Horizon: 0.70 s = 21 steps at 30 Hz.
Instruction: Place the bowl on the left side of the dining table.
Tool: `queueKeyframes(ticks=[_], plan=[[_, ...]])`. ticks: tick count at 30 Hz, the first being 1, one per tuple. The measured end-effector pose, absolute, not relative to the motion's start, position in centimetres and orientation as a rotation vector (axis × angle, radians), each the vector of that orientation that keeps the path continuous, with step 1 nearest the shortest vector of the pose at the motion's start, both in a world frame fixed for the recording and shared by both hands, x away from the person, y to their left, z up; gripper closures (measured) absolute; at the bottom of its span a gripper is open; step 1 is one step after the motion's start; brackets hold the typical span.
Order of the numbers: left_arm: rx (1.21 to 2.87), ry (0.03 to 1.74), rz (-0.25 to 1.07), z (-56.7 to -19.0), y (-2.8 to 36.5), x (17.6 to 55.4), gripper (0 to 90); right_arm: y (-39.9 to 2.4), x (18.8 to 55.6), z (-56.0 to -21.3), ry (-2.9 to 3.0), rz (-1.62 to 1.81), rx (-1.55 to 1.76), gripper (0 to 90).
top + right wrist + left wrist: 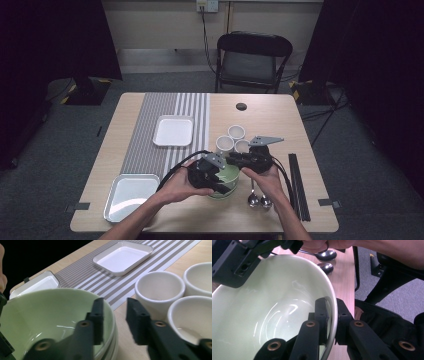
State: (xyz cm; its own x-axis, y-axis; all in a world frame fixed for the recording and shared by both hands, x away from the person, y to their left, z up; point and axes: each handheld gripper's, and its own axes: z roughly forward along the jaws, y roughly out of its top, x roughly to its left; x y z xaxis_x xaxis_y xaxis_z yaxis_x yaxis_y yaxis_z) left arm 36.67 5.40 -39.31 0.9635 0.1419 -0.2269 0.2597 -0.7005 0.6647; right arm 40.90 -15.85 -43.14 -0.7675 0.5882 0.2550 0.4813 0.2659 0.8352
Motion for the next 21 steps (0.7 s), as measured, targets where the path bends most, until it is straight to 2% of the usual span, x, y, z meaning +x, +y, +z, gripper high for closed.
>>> queueKeyframes(ticks=[4, 10, 17, 21], plan=[[2.354, 0.272, -0.190, -39.3, 5.5, 36.6, 83.7, -16.6, 40.6, -42.6, 2.374, 1.539, 1.055, 52.4], [2.320, 0.260, -0.212, -39.3, 5.9, 36.8, 83.8, -19.9, 39.3, -42.2, 2.277, 1.520, 1.101, 40.7], [2.302, 0.273, -0.230, -39.2, 6.1, 36.9, 83.7, -24.9, 37.9, -43.3, 2.159, 1.375, 1.269, 23.9], [2.275, 0.282, -0.250, -39.2, 6.2, 37.0, 83.6, -27.2, 37.3, -44.3, 2.134, 1.274, 1.362, 17.7]])
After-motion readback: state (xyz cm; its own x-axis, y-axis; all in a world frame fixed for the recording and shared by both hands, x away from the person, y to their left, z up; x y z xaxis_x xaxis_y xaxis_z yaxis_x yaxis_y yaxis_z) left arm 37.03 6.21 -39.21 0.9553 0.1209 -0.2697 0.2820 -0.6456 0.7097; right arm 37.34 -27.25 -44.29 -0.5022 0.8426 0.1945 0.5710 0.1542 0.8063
